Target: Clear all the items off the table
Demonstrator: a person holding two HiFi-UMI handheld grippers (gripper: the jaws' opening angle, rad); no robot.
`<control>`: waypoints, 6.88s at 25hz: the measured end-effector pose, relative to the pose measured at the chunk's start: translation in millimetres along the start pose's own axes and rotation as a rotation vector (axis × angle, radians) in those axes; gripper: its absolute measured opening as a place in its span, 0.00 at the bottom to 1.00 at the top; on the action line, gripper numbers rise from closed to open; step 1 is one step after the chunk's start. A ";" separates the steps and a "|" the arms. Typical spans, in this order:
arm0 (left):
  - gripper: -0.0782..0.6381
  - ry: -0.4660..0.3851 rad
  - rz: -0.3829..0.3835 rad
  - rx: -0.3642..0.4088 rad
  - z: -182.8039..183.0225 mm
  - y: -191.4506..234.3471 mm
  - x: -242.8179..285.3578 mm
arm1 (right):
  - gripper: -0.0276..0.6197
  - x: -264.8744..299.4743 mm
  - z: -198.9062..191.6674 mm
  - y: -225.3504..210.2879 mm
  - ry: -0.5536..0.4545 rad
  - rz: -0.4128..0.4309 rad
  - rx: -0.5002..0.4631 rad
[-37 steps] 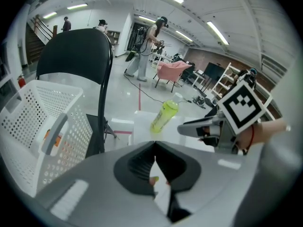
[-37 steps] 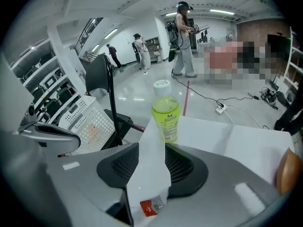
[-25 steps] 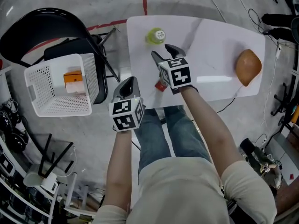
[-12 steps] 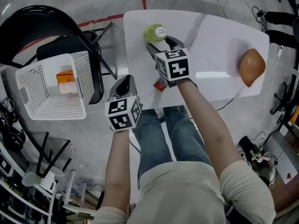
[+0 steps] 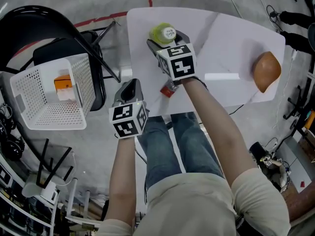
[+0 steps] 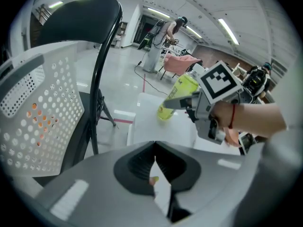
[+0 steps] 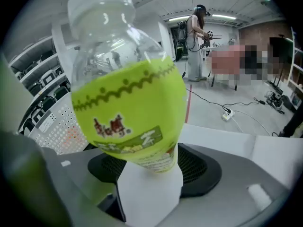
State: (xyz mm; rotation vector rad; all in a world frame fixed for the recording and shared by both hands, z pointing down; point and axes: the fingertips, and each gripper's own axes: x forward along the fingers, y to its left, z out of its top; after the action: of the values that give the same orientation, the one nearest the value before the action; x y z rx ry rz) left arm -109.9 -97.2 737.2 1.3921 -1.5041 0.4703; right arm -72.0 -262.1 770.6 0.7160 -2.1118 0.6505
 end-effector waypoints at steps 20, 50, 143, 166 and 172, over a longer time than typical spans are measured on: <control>0.12 0.019 -0.006 -0.005 -8.8 -8.7 4.0 | 0.51 8.5 6.2 -3.7 -0.027 -0.045 -0.057; 0.12 -0.051 0.002 -0.004 15.1 -17.3 -30.4 | 0.46 -47.2 -10.4 -6.9 -0.030 -0.109 -0.027; 0.12 -0.418 0.269 -0.126 -20.1 -89.5 -291.5 | 0.46 -354.3 -18.3 126.6 -0.204 0.162 -0.416; 0.12 -0.436 0.283 -0.171 -12.1 82.8 -372.7 | 0.46 -306.0 37.6 320.7 -0.202 0.242 -0.474; 0.12 -0.415 0.275 -0.174 -19.7 123.8 -387.7 | 0.46 -290.5 44.2 368.2 -0.195 0.254 -0.464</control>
State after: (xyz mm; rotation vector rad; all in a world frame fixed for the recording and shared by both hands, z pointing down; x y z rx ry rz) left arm -273.9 153.5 461.0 1.1972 -2.0378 0.2135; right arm -191.9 47.3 436.3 0.2629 -2.4369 0.2042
